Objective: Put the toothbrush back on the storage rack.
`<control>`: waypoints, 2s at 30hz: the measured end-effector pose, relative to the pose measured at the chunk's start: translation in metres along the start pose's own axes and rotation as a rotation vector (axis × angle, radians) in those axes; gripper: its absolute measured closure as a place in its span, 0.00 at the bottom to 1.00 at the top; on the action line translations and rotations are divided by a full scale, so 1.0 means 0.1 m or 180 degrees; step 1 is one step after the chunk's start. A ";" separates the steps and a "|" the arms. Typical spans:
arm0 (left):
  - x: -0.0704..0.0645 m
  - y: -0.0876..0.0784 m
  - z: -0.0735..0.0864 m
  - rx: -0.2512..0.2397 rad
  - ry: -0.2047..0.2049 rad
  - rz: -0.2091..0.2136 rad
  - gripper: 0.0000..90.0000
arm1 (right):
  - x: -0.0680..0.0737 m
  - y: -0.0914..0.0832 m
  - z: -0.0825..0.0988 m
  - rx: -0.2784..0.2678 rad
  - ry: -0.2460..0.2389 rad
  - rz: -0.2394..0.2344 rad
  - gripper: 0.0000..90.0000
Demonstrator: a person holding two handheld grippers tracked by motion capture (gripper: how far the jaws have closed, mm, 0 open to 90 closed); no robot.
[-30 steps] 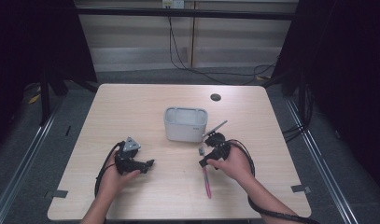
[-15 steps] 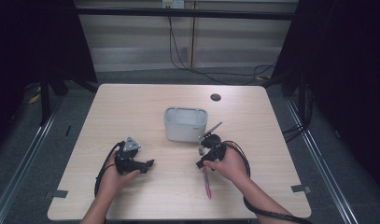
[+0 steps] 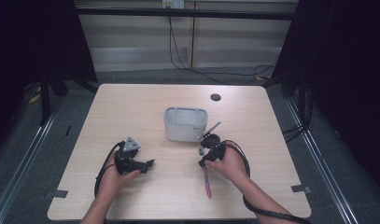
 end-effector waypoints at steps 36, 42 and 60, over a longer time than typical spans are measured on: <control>0.00 0.00 0.00 -0.0003 -0.0005 -0.0003 0.18 | -0.10 -0.29 -0.02 -0.0652 0.0162 -0.0111 0.90; 0.00 0.00 0.00 -0.0004 -0.0006 -0.0003 0.18 | -0.17 -0.40 -0.04 -0.0832 0.0274 -0.0191 0.90; 0.00 0.00 0.00 -0.0004 -0.0003 0.0000 0.18 | -0.26 -0.68 -0.13 -0.1289 0.0441 -0.0361 0.90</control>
Point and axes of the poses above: each handheld gripper's, and its own axes: y roughly forward along the jaws, z roughly out of its underside, x roughly to its left, the point moved 4 cm from there along y, roughly forward along the jaws, and after that the axes turned 13 degrees about z, right-handed, at the moved point
